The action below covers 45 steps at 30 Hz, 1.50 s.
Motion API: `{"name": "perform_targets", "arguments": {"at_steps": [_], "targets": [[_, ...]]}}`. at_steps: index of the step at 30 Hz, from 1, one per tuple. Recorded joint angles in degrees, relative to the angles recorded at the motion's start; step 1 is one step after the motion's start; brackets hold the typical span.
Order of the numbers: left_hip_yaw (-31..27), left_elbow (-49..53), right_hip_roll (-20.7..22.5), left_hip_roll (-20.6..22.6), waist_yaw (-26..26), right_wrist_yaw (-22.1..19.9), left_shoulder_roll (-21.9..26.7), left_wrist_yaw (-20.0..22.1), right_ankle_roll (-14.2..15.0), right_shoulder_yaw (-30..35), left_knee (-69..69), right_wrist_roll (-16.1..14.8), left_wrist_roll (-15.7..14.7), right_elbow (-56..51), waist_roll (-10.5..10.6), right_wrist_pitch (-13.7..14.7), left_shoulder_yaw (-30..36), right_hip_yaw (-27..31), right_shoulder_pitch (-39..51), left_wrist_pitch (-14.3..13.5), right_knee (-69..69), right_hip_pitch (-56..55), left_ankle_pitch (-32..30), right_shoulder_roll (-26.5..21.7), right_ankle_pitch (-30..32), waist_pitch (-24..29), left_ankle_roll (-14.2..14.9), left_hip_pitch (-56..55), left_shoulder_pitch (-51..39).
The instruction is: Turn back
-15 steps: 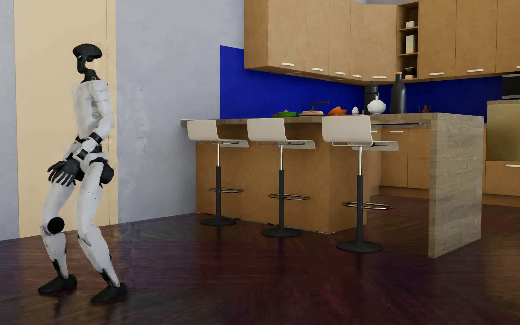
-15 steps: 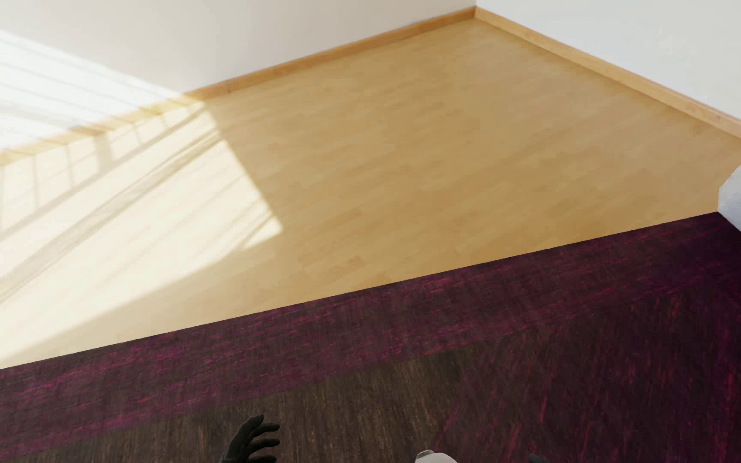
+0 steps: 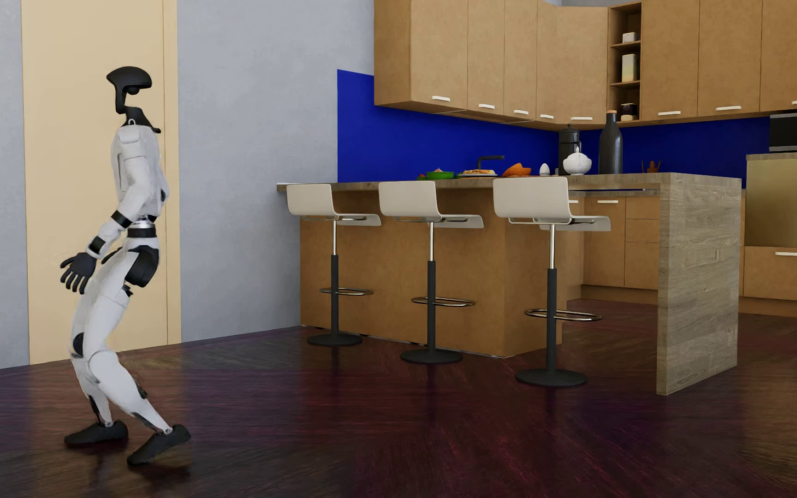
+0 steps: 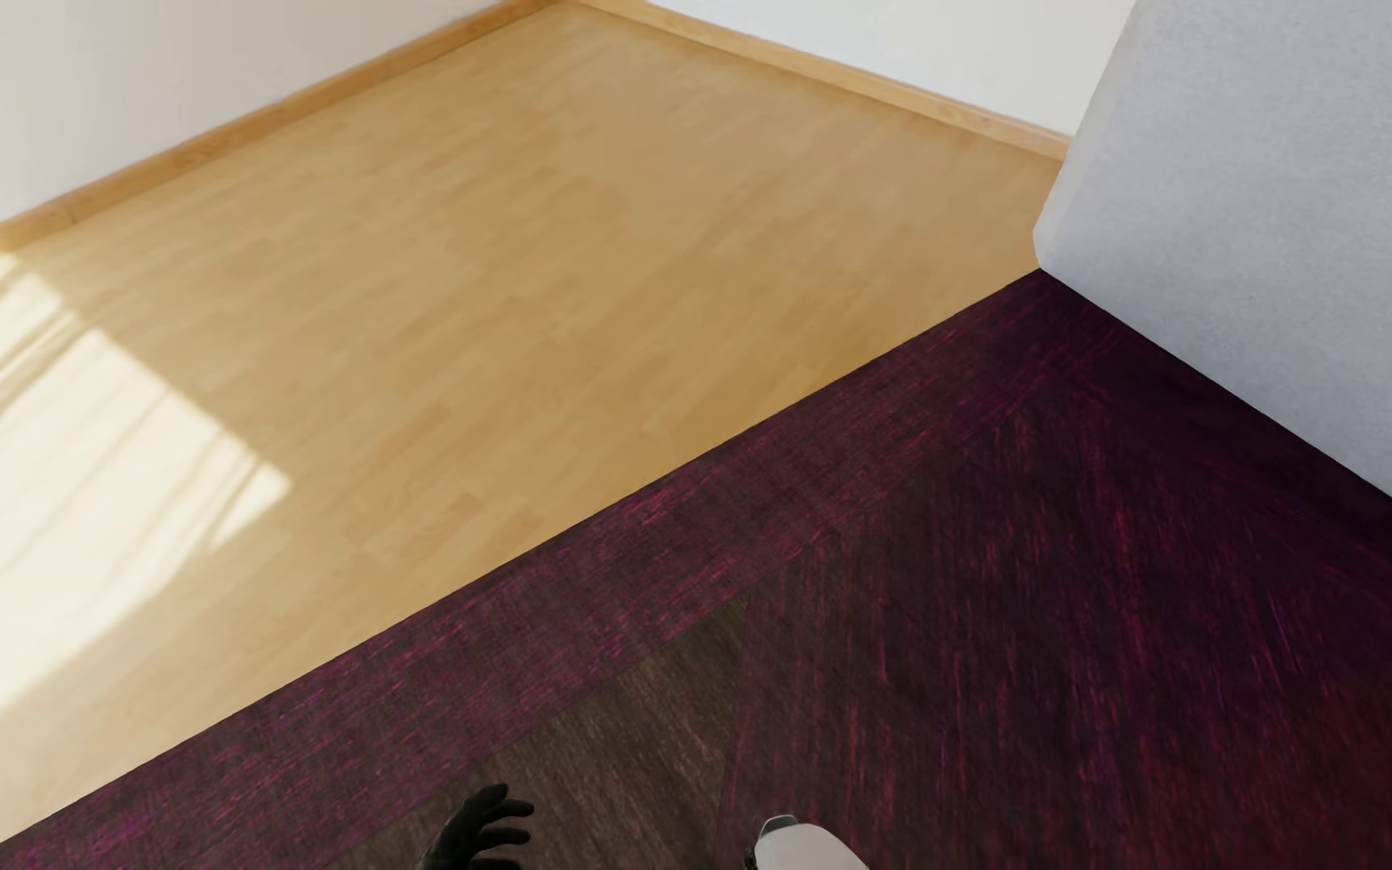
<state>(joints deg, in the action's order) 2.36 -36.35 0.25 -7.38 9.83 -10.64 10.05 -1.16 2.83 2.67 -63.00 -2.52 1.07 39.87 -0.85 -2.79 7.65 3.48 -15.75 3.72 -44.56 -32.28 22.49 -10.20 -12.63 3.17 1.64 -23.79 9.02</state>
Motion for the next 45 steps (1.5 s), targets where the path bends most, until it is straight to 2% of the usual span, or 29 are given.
{"name": "perform_targets", "arguments": {"at_steps": [1, 2, 3, 4, 6, 8, 9, 10, 11, 12, 13, 16, 17, 18, 19, 21, 22, 23, 24, 27, 29, 30, 32, 36, 39, 40, 42, 44, 45], "targets": [[-1.99, 1.1, 1.04, 1.07, -0.25, 0.05, 0.58, -0.35, 0.26, 0.52, -5.08, 0.75, 0.58, 1.26, 0.46, 0.71, -0.36, 1.29, 1.02, -0.74, 1.58, 0.5, -6.64, -0.33, 1.24, 0.12, -2.4, -3.59, 1.07], [-4.81, 1.44, 2.45, 2.16, 0.33, -0.1, 1.35, -1.31, 0.44, -0.01, -2.49, 1.21, 0.37, 0.61, 1.91, 1.91, -2.33, 2.19, 0.46, -1.96, 4.04, 0.39, -5.14, -0.04, 2.89, -1.09, -3.95, -5.4, 3.29], [-6.73, -1.44, 4.18, 2.35, 2.31, -0.31, 2.43, -2.3, 1.07, 1.45, 10.77, 1.0, -0.71, -1.78, 3.95, 2.41, -5.6, 2.8, -0.12, -3.79, 6.94, 0.66, 5.26, -0.03, 4.52, -2.07, -6.87, -3.09, 5.37], [-3.92, -3.8, 1.56, 1.61, 4.38, -0.18, 3.78, -2.08, 2.08, 2.37, 15.24, 0.42, -2.2, -2.97, 2.62, 2.15, -7.62, 0.69, 0.11, -5.12, 4.08, -0.19, 2.95, 0.87, -1.54, -2.44, 3.06, 0.08, 6.82], [1.07, -0.4, -2.28, 0.21, 5.17, 2.08, 4.61, -1.15, 4.47, -0.55, 17.88, 0.35, -2.8, -4.99, 0.55, 2.04, -6.98, -4.6, -0.57, -5.66, -9.73, -2.39, 2.5, -0.15, -12.43, -3.71, 1.56, 2.83, 6.96], [4.65, 3.17, -4.01, -1.23, 2.39, 4.47, 0.96, -0.85, 6.79, -0.77, 14.54, 1.77, -0.67, -2.77, -2.1, 0.91, -4.21, -4.93, 1.41, -6.29, -8.64, 2.18, 4.22, -1.37, -13.22, -3.96, 1.77, 3.88, 5.64], [3.45, 3.31, -3.58, -2.11, -0.81, 4.93, -1.57, -1.79, 5.57, -0.46, 8.58, 1.95, 0.66, -1.58, -2.06, 1.11, -2.61, -4.99, 1.4, -6.61, -4.78, 3.44, 4.9, -2.26, -7.22, -3.29, 1.32, 2.02, 4.51], [0.71, 2.22, -2.57, -1.17, -2.54, 4.51, -0.43, -2.95, 0.01, -0.61, 4.31, 1.65, 1.58, -0.84, -2.22, 1.79, 0.86, -4.12, 0.9, -6.25, -5.16, 3.13, 3.22, -2.07, -7.0, -2.88, 2.31, 0.17, 3.72], [-2.84, 0.59, -0.66, 0.27, -2.37, 3.55, 0.13, -4.23, -1.89, 0.21, 2.32, 1.14, 1.67, -0.89, -1.08, 2.07, -0.3, -2.6, 0.91, -5.8, -4.1, 2.09, 2.13, -2.04, -5.83, -3.69, -0.92, -1.81, 5.22], [-6.65, -2.03, 1.41, 1.42, 0.01, 2.39, 0.99, -5.05, 0.73, 0.13, 9.4, 0.58, 0.66, -2.31, 1.0, 2.06, -2.75, -1.21, 0.74, -4.88, -1.65, 2.09, 7.33, -1.46, -4.92, -4.14, -5.65, 0.49, 7.26], [-4.42, -3.17, 0.0, 0.61, 3.18, 1.44, 2.46, -4.63, 1.83, -0.79, 14.4, 0.39, -0.91, -2.68, 0.11, 1.72, -5.97, -1.45, 0.85, -2.91, -4.09, 1.97, 6.36, 0.89, -9.6, -4.07, 4.74, 3.49, 7.7], [1.82, -0.6, -4.52, -1.65, 2.43, 3.06, 0.31, 0.04, 4.96, -0.53, 14.44, 1.69, -2.64, -3.1, -1.13, -0.59, -3.32, -5.19, -0.21, 1.19, -8.76, 4.04, 6.11, -0.94, -13.82, -3.03, 4.31, 6.13, 2.35], [2.44, 1.48, -5.19, -2.15, 0.58, 3.67, -1.13, 1.1, 4.03, -2.31, 7.23, 2.44, -1.96, 0.16, -2.06, -0.4, -0.26, -5.08, 1.35, 1.41, -7.24, 4.72, 3.71, -0.99, -10.58, -1.59, 2.2, 3.6, -0.18], [-0.09, 4.08, -3.34, -1.95, -1.28, 3.63, -2.69, 0.88, -2.38, -1.94, -1.72, 2.83, -1.41, 2.06, -1.21, 0.98, 0.44, -4.06, 1.39, 0.59, -6.98, 3.38, -3.16, -2.82, -9.8, -1.68, -1.04, -2.41, 0.45], [-3.32, 2.94, -1.9, -0.47, -1.87, 2.85, -1.58, -0.9, -1.65, -1.36, -2.86, 2.69, -1.55, 1.16, 0.21, 2.04, -0.06, -2.75, 0.81, -1.55, -5.1, 3.49, -5.36, -3.81, -8.56, -2.05, -3.56, -5.49, 3.87], [-5.98, -1.33, 0.27, 1.94, -2.43, 0.51, 1.9, -4.58, -0.77, 0.64, 6.42, 1.04, -2.82, -0.4, 3.14, 2.49, -5.17, 0.27, 1.51, -4.03, 0.08, 4.63, 3.51, -3.2, -5.28, -2.03, -5.11, -7.6, 7.11], [-6.55, -1.84, 1.16, 2.67, -1.34, -0.55, 2.98, -4.53, -0.2, 0.66, 13.58, 0.0, -3.69, -1.02, 4.92, 2.43, -5.94, 1.63, 1.89, -3.74, 2.45, 5.36, 6.04, -1.71, -3.9, -1.6, -4.29, -6.06, 6.8], [-6.69, -2.43, 0.96, 3.09, -0.27, -1.46, 3.28, -3.33, 0.44, 0.69, 18.62, -0.86, -4.32, -2.06, 5.35, 2.09, -5.53, 2.57, 1.53, -3.09, 3.52, 5.92, 0.53, 1.22, -3.06, -0.91, 4.42, -3.19, 5.22], [-4.28, -1.95, -1.13, 3.23, 1.08, -1.49, 3.2, -1.65, 1.1, 1.2, 21.13, -1.37, -4.58, -1.65, 4.29, 1.69, -5.17, 1.53, 0.9, -2.34, 0.97, 4.83, -5.3, 3.09, -4.81, -0.89, 3.21, -1.7, 2.72], [1.57, 1.57, -4.08, 0.19, 2.37, 4.0, 0.41, 0.22, 1.1, -0.11, 19.02, 1.12, -2.01, -1.01, 0.93, -0.41, -4.14, -2.16, 0.03, -3.01, -2.04, 4.23, -2.12, -1.27, -6.2, -2.02, 3.59, 0.6, 0.61], [1.4, 1.57, -1.15, -1.83, 1.43, 6.06, -1.68, 0.89, -0.96, -1.11, 16.08, 3.79, 0.03, 0.35, 0.33, -1.82, -1.59, -0.74, 1.97, -4.28, -2.79, 4.08, 0.43, -1.84, -6.31, -2.1, 3.28, 0.92, 0.04], [-1.34, 0.94, 0.2, -1.19, 1.17, 5.77, -1.47, 1.33, -0.97, -0.17, 13.98, 4.22, -0.26, 0.27, 0.6, -1.56, -0.08, 0.01, 2.43, -4.44, -2.57, 3.88, 2.03, -1.5, -5.83, -1.79, -2.09, 0.3, -0.78], [-1.71, -0.58, 0.92, -0.79, 3.12, 3.01, -0.24, 2.36, -0.62, 1.05, 18.69, 3.09, -1.82, -2.93, 0.75, -0.97, -4.33, 1.1, 0.88, -4.82, 1.42, 4.93, 0.89, 0.54, -3.45, -2.55, 4.71, 2.95, 1.67], [4.17, 2.32, -5.0, -2.54, 1.66, 1.09, -0.05, 2.8, 0.67, -0.71, 16.74, 0.85, -4.2, -1.78, -0.94, -1.17, -2.81, -3.72, 3.34, -4.35, -2.04, 2.28, 3.8, -0.01, -3.81, -2.98, 4.82, 5.68, 2.58], [-3.56, 0.6, -0.78, -0.57, -2.48, 0.19, 0.81, -0.17, -0.22, 1.1, 1.52, 2.62, -4.46, -0.21, 1.77, 1.45, -0.66, -0.28, 2.59, -3.47, -0.92, 1.53, -2.84, -1.28, -2.13, -1.54, -5.22, -2.04, 4.66], [-5.45, 1.07, 0.76, 1.47, -1.83, -0.91, 1.35, -1.57, 0.21, 1.09, 5.62, 2.55, -4.4, -0.52, 3.41, 2.03, -3.96, 1.03, 1.76, -2.21, 2.0, 1.84, 0.46, -0.79, -0.16, -1.46, -8.6, -1.74, 6.05], [-3.24, -3.15, -1.23, 2.68, 3.27, -2.07, 3.38, -1.45, 1.72, 0.96, 17.05, 0.94, -3.7, -2.31, 2.66, 1.99, -5.31, -0.6, -0.41, -1.14, -0.7, 1.07, 3.64, 0.55, -5.67, -1.82, 2.92, 2.73, 6.42], [0.42, 0.0, -3.62, 1.95, 1.84, -0.08, 1.77, 0.19, 3.33, -0.42, 16.0, 0.69, -0.95, -1.98, -0.28, -0.38, -3.59, -2.9, -1.18, -1.09, -5.53, 3.4, 4.28, 0.43, -10.53, -1.54, 3.07, 3.59, 2.2], [0.75, 1.06, -2.39, 0.29, -0.38, 1.16, -0.1, 0.47, 0.68, -0.36, 11.03, 1.33, 0.68, 0.19, -0.26, -0.78, -1.43, -3.2, -0.04, -1.96, -4.79, 3.8, 3.37, -0.51, -8.54, -0.46, 2.01, 1.8, 0.03]]}}
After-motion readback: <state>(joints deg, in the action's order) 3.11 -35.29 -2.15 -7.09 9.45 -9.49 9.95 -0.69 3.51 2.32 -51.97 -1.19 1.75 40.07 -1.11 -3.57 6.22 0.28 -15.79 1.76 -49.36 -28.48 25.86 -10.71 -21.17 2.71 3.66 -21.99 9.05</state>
